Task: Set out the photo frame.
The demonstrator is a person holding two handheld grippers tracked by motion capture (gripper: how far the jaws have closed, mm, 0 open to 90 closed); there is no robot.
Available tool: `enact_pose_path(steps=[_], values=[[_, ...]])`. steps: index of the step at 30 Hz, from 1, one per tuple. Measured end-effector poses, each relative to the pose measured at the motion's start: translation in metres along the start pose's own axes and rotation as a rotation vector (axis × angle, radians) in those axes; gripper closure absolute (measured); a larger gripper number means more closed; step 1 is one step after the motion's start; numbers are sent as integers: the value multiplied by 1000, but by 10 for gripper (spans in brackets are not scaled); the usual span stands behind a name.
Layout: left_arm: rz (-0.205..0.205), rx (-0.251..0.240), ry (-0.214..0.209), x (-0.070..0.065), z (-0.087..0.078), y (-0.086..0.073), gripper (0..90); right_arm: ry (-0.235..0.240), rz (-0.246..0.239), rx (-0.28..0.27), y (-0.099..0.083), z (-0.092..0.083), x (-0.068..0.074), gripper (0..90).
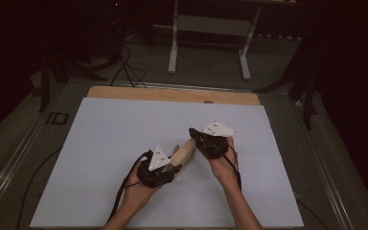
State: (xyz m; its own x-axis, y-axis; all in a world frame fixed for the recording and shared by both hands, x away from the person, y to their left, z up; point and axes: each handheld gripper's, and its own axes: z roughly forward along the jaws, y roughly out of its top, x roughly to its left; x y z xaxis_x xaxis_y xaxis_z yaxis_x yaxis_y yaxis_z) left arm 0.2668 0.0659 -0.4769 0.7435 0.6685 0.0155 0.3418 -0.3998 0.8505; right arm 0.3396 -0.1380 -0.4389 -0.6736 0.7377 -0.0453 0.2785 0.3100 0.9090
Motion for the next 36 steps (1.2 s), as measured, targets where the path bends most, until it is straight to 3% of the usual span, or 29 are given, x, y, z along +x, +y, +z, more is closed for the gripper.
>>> enact_pose_path(steps=[16, 36], values=[[-2, 0, -20, 3, -1, -1, 603, -8, 7, 71, -5, 12, -4, 898], [-39, 7, 42, 16, -6, -4, 568, -23, 1, 104, -8, -1, -6, 900]])
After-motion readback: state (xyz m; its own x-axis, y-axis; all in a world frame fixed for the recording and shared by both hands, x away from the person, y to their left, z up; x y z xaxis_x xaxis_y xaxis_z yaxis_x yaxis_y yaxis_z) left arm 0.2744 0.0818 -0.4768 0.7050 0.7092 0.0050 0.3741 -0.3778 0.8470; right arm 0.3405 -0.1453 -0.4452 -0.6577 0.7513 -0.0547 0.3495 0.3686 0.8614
